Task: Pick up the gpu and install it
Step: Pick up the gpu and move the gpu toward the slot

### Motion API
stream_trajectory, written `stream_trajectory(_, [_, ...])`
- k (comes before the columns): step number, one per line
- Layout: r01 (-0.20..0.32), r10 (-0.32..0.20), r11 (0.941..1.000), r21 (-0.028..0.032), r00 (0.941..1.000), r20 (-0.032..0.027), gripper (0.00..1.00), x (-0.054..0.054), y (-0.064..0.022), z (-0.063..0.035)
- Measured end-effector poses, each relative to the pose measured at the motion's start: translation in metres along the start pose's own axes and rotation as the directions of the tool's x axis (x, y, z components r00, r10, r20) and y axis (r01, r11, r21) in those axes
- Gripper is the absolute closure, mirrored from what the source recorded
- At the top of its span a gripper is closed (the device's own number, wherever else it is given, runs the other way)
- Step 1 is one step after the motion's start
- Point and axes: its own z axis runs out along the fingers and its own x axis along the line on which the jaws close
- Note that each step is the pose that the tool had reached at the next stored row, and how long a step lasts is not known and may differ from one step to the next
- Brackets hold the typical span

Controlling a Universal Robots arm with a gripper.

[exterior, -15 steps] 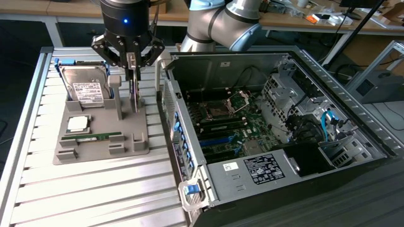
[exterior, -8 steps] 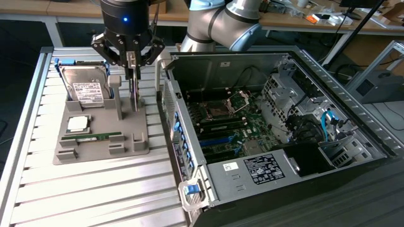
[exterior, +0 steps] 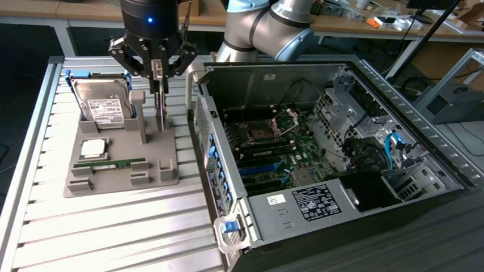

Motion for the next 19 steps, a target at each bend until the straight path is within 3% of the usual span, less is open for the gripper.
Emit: stream_trajectory(19, [0.0,0.0,1.0,0.0,1.0,0.0,0.73,-0.0002,0.0005,-0.0075])
